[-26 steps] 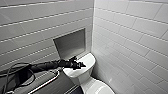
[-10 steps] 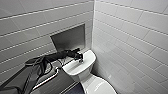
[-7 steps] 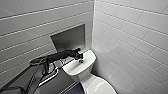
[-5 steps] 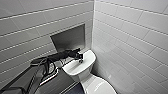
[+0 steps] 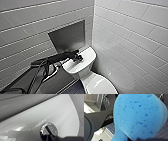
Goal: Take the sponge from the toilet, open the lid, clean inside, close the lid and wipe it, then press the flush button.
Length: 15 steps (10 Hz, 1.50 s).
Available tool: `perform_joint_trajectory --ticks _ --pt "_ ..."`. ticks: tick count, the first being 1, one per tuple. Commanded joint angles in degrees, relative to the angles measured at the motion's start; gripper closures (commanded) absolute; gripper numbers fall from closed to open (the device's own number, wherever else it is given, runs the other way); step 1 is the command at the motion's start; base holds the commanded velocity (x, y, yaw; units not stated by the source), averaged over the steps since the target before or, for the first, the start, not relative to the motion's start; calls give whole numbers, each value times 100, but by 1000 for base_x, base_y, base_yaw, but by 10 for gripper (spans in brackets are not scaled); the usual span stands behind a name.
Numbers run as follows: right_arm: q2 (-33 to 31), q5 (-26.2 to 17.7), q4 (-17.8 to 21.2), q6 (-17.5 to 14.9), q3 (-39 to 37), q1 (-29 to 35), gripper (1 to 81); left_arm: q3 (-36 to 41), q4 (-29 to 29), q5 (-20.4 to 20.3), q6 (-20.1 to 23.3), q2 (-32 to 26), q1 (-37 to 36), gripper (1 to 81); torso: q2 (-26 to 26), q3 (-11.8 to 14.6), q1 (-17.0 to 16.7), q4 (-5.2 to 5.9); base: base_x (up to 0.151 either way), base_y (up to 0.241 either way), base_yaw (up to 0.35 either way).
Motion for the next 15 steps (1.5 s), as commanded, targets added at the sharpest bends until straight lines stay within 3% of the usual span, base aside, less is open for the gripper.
perform_joint_trajectory --ticks 1,7,11,15 --pt "-52 -396 48 0 90 -49 811 -12 75 181 23 -31 -991 811 0 0 0 0 0 0 0" --pt "27 -396 31 0 54 -41 811 -513 435 155 31 374 -587 811 0 5 0 0 0 0 0" --pt "106 -404 39 -9 -51 -23 811 -443 339 217 23 286 -876 811 0 5 -2 0 0 0 0" --pt "229 -404 39 -9 -192 -23 811 1216 -154 392 -108 -539 -1298 811 0 5 0 0 0 0 0"
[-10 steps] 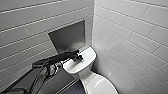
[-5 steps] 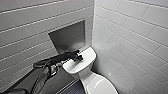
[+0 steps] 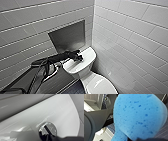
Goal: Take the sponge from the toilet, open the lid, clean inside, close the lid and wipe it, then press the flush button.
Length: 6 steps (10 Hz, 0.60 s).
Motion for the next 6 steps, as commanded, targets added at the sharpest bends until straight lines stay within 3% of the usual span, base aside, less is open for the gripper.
perform_joint_trajectory --ticks 1,6 --pt "-92 -406 39 -7 87 -16 811 1561 -328 309 -269 -840 -1308 811 0 0 0 0 0 0 0" --pt "-83 -397 31 -7 87 -8 811 3769 -266 283 -542 -2361 -1124 811 0 0 0 0 0 0 0"
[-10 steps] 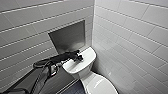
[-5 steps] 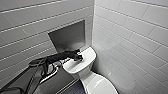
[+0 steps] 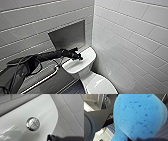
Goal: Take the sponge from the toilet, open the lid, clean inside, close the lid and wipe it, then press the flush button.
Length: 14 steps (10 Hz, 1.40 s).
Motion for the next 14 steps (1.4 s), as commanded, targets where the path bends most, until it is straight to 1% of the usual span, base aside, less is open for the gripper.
perform_joint_trajectory --ticks 1,3,5,7,9,10,11,13,14 --pt "-77 -397 22 -7 95 -8 811 1575 -149 163 -206 -1311 -667 811 0 120 0 0 0 0 0" --pt "-76 -397 22 -7 104 10 811 2584 -149 145 -214 -2075 -394 811 2 202 2 0 0 0 0" --pt "-77 -397 4 -7 86 -16 811 3647 -27 136 -171 -2840 54 811 2 435 2 0 0 0 0" --pt "-42 -336 4 -7 33 -43 811 4457 325 23 -179 -3525 677 811 2 632 2 0 0 0 0" --pt "-33 -318 -5 -16 7 -86 811 5047 913 -118 -179 -3993 1652 811 0 831 2 0 0 0 0" --pt "-24 -318 -5 -7 -72 -104 811 5215 1299 -275 -179 -4055 2318 811 0 932 0 0 0 0 0" --pt "2 -318 22 -7 -151 -105 811 5163 1703 -653 -171 -4011 3101 811 0 1030 -2 0 0 0 0" --pt "81 -318 48 -7 -265 -113 811 4725 2364 -1443 -171 -3766 4430 811 -2 1259 -4 0 0 0 0" --pt "143 -318 48 2 -362 -131 811 4486 2584 -1709 -171 -3563 4931 811 -2 1384 -6 0 0 0 0"
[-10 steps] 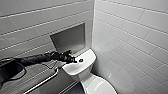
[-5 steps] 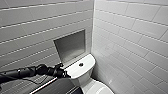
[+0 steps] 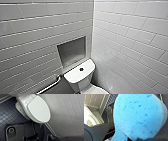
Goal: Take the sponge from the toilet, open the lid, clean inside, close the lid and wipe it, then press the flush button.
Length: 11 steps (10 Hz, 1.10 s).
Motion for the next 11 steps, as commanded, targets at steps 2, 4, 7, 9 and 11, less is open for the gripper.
perform_joint_trajectory --ticks 2,4,7,9,11 --pt "106 -345 57 4 -148 30 811 -594 1635 -1406 17 438 1973 811 -2 359 -2 0 0 0 0" --pt "159 -345 57 13 -253 20 811 -1227 1741 -1671 17 780 2466 811 -6 590 -11 0 0 0 0" --pt "343 -345 127 75 -499 29 811 -2192 1671 -2329 -9 1281 3151 811 -17 623 -24 0 0 0 0" --pt "484 -345 294 75 -719 29 811 -3010 1513 -2856 -123 1676 3530 811 -22 647 -29 0 0 0 0" --pt "572 -345 356 75 -885 29 811 -3723 1337 -3077 -140 2055 3784 811 -22 647 -30 0 0 0 0"
